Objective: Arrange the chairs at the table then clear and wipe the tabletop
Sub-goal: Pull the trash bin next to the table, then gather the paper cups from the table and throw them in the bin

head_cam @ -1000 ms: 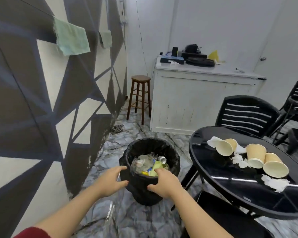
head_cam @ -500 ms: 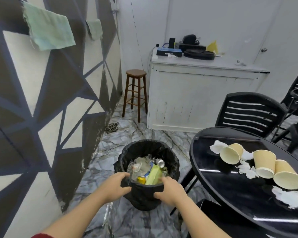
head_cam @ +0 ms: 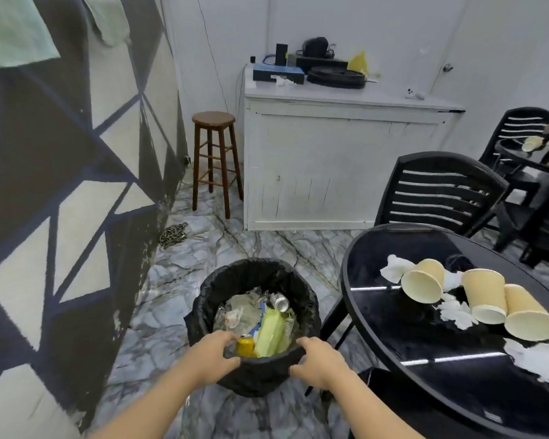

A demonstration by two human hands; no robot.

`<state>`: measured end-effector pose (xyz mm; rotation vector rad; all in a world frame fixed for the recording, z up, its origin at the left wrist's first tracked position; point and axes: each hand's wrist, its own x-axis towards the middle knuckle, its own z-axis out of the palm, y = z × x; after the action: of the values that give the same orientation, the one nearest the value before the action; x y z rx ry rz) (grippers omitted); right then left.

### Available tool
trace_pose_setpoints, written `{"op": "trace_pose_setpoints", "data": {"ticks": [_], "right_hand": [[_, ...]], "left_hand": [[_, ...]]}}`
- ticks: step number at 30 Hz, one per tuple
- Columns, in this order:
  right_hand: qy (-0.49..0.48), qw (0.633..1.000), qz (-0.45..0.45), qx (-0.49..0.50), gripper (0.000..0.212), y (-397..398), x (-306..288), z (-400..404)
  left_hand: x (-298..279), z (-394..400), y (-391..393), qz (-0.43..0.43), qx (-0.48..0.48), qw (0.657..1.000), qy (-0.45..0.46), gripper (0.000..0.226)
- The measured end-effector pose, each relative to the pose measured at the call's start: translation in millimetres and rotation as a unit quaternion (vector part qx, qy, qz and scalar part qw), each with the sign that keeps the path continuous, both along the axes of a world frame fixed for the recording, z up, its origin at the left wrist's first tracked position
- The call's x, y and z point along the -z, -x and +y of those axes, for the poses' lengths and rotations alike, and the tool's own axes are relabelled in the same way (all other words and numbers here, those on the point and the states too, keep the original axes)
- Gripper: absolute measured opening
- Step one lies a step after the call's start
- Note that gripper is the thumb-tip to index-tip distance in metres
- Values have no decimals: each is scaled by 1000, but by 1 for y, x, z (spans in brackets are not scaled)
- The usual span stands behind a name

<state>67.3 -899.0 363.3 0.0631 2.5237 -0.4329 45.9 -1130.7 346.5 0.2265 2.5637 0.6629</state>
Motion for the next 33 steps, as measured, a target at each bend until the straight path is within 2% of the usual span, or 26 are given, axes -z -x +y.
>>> {"op": "trace_pose_setpoints", "data": {"ticks": [11,15,25,33], "right_hand": [[13,991,0,133,59,55,6,-28],[18,983,8,184,66,56,4,-19],[46,934,123,333,65,41,-14,53],[30,889,174,423,64,23,-18,157]], "left_hand": [[12,-20,110,-24,113,993,-2,57],[15,-7,135,-16,167,986,16,58],[12,97,162,-31,300,953,-37,55],[-8,220,177,-32,339,934,-103,58]]}}
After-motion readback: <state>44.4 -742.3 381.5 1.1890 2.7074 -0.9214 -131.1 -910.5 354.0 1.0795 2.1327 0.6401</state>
